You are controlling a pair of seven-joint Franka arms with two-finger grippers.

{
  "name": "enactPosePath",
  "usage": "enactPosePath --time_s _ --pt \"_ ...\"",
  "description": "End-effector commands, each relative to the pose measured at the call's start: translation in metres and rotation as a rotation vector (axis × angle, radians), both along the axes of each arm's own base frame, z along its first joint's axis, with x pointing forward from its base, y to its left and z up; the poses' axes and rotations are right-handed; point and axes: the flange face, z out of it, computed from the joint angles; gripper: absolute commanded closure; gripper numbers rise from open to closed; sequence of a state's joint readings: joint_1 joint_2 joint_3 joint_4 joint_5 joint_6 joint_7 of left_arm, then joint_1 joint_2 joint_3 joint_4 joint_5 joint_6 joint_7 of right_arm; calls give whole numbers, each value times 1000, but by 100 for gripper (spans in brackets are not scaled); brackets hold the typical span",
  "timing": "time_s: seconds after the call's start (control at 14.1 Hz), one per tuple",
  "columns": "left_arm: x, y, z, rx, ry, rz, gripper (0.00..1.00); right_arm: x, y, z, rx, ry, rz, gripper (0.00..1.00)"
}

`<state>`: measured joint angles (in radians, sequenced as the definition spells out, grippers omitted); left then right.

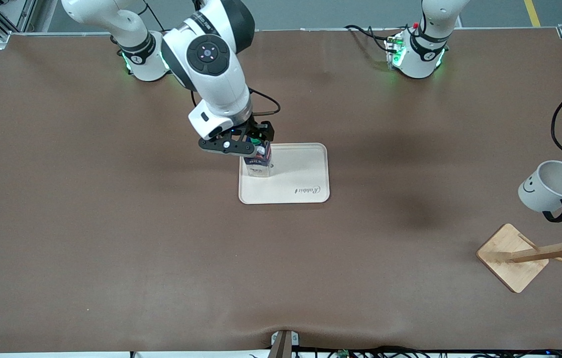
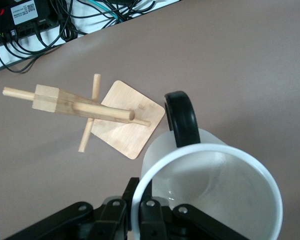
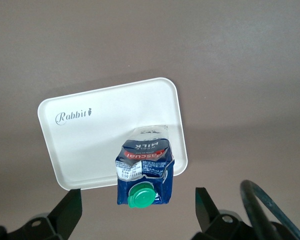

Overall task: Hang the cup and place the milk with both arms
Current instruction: 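Grasp the milk carton with the right gripper while the left gripper lowers the mug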

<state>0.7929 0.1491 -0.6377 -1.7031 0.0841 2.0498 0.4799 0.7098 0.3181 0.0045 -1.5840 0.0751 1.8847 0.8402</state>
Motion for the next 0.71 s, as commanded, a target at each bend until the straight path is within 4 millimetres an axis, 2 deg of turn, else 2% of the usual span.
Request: enactPosePath --time_s 0.0,0.14,0.36,0.64 --pt "10 15 2 -37 -12 -29 100 -7 8 -13 -51 -17 0 0" --pt "15 21 -7 -55 -10 -26 100 -13 20 -26 -74 -27 -9 0" --pt "22 39 -13 -69 -19 -43 100 -21 20 -46 -108 -31 12 0" --pt "29 60 -30 -99 -12 -51 100 -31 25 -63 -101 -42 28 0"
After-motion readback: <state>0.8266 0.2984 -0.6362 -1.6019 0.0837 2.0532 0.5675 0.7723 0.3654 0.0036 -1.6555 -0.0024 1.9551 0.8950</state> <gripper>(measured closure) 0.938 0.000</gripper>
